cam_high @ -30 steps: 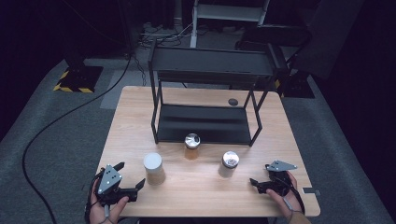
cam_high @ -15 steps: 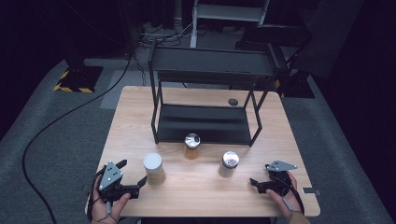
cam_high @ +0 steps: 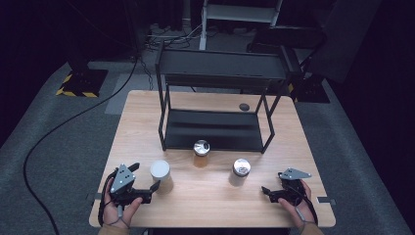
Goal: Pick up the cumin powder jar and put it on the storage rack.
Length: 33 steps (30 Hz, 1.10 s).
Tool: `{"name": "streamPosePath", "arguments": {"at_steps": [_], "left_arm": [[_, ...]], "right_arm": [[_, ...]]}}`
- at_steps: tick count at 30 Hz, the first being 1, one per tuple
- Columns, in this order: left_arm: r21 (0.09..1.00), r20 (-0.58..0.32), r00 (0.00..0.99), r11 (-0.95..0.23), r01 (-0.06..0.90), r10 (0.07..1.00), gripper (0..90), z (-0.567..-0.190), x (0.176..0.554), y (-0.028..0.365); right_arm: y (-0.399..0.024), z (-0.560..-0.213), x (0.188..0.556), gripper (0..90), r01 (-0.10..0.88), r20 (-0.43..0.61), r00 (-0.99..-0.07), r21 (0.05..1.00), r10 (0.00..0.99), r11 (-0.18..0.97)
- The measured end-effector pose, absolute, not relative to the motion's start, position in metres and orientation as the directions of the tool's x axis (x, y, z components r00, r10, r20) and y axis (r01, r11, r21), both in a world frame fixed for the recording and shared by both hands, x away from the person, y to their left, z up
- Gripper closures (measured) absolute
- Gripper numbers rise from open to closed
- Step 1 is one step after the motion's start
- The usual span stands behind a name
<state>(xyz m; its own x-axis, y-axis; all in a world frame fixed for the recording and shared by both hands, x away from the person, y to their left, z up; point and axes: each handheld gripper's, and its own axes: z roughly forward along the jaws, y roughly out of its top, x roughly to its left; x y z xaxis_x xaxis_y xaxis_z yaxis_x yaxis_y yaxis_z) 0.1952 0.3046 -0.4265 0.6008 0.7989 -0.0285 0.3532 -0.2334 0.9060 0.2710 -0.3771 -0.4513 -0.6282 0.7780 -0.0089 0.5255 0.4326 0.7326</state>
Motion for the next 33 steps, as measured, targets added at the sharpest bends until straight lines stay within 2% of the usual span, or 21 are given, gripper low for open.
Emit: {"name": "streamPosePath", "arguments": {"at_steps": [29,33], "left_arm": [[0.906,-0.032,0.664,-0.258,0.334,0.747,4.4,-0.427,0.222,0.287],[0.907,-0.029,0.67,-0.263,0.33,0.742,6.8,-0.428,0.224,0.284]], "right_arm": [[-0.375,-0.451,0.269,5.7,0.535,-0.007,-0.613,0.733,0.79,0.421],[-0.375,-0.451,0.268,5.7,0.536,-0.007,-0.611,0.733,0.792,0.419]]}}
